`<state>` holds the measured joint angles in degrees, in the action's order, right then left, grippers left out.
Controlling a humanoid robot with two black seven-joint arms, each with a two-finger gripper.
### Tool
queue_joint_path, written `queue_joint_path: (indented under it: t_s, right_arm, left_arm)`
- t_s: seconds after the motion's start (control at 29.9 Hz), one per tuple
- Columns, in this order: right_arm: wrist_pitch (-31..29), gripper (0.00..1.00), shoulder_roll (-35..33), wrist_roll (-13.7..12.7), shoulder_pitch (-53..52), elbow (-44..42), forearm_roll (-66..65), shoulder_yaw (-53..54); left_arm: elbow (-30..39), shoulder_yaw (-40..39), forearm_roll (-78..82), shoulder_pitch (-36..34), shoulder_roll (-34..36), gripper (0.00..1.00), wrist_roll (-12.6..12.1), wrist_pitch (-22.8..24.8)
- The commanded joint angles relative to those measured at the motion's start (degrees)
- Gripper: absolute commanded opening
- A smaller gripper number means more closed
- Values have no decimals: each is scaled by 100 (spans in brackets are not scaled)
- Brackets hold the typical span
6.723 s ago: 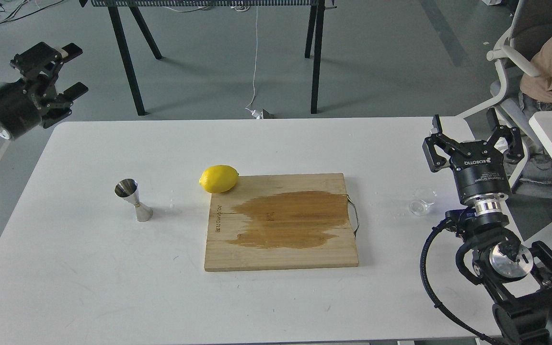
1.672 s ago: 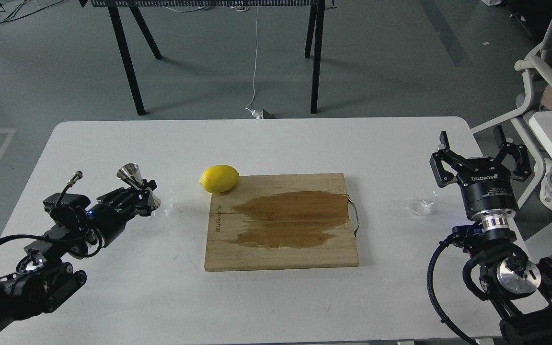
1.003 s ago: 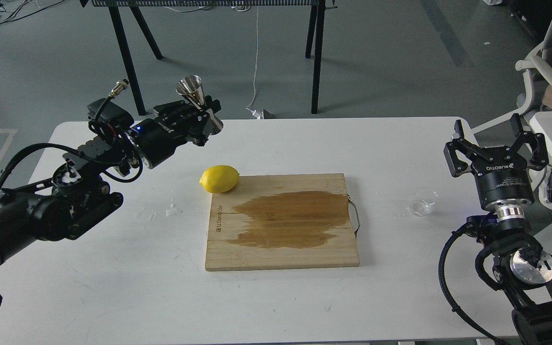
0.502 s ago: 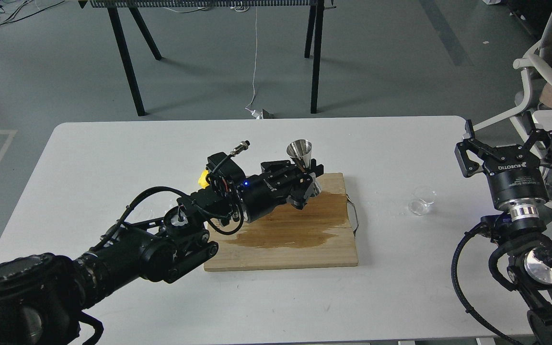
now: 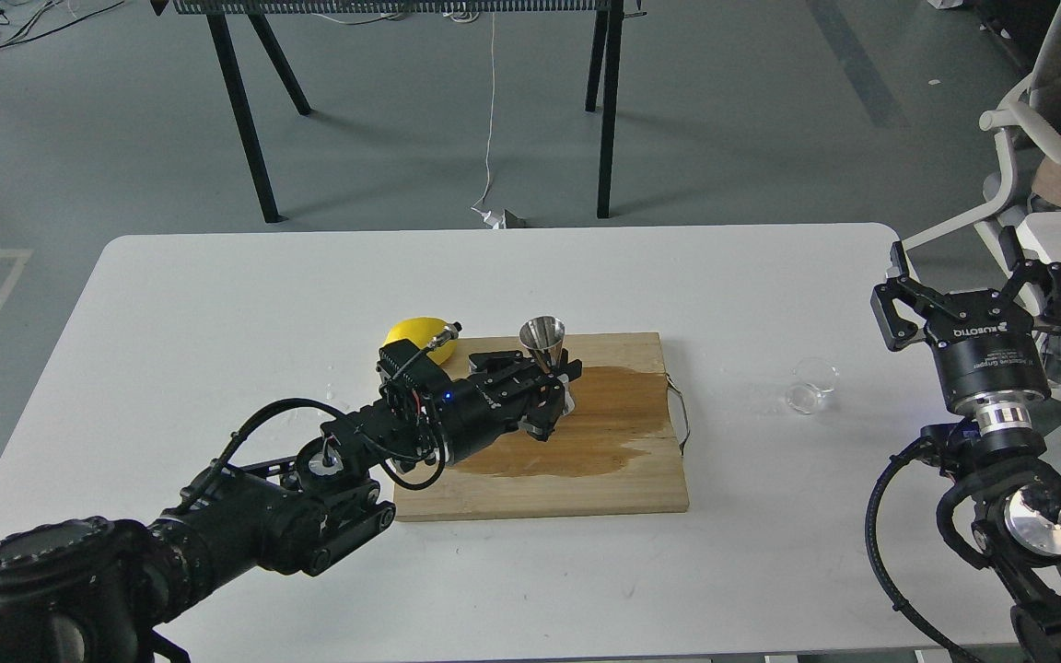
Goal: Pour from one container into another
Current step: 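Lower the held jigger onto the middle of the cutting board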
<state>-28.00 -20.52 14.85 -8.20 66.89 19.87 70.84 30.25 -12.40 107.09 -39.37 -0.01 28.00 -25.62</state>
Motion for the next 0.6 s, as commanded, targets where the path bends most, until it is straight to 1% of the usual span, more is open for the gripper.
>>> queue_joint_path:
  t_s: [0.0, 0.07, 0.27, 0.57]
  right_arm:
    - [0, 99, 4, 0, -15, -9, 0, 0]
    - [0, 99, 4, 0, -15, -9, 0, 0]
    - [0, 99, 13, 0, 2, 0, 0, 0]
    - [0, 99, 57, 0, 2, -9, 0, 0]
  left_arm:
    - [-238, 1, -4, 44, 1, 11, 0, -4]
    - [-344, 1, -30, 44, 1, 12, 0, -30]
    - [-362, 1, -39, 167, 1, 14, 0, -101]
    - [-362, -17, -56, 176, 1, 27, 0, -162]
